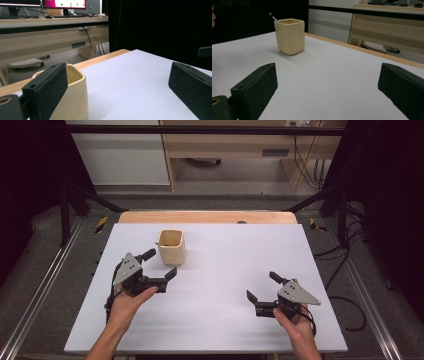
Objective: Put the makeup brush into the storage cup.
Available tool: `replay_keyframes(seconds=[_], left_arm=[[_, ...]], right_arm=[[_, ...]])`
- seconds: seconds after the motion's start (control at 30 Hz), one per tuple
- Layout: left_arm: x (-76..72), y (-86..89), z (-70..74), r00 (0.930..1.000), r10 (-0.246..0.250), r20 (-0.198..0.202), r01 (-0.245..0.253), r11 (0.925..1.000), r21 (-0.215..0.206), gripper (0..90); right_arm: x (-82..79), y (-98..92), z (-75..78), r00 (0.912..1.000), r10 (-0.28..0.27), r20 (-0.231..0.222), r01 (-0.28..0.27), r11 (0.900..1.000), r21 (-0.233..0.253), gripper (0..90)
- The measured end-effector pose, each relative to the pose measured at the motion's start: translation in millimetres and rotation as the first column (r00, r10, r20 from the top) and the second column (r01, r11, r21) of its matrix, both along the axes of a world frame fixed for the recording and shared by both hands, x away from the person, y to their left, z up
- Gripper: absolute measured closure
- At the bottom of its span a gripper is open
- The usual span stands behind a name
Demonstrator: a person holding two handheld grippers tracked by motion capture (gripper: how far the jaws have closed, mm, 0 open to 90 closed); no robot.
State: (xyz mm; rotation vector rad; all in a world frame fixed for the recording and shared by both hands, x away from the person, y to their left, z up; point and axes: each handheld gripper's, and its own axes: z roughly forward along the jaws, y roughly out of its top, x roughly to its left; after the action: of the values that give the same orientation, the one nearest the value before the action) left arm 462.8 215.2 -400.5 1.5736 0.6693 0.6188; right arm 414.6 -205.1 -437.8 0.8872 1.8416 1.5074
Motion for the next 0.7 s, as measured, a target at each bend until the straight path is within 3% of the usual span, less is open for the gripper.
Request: replay_keyframes(seconds=[0.3, 0.7], left_arm=[[-10.0, 6.6, -7.2, 0.9999, 0.009, 0.011, -0.009, 0.9998, 0.015, 1.2], [-19.8, 25.8, -15.8, 0.999, 0.042, 0.014, -0.042, 0.9989, -0.02, 1.2]], right_arm=[[-0.1, -3.6, 0.5, 1.0, -0.007, 0.002, 0.007, 1.0, 0.005, 3.1], [-0.4, -7.1, 1.7, 0.9999, -0.013, 0.004, 0.013, 1.0, 0.013, 2.9]])
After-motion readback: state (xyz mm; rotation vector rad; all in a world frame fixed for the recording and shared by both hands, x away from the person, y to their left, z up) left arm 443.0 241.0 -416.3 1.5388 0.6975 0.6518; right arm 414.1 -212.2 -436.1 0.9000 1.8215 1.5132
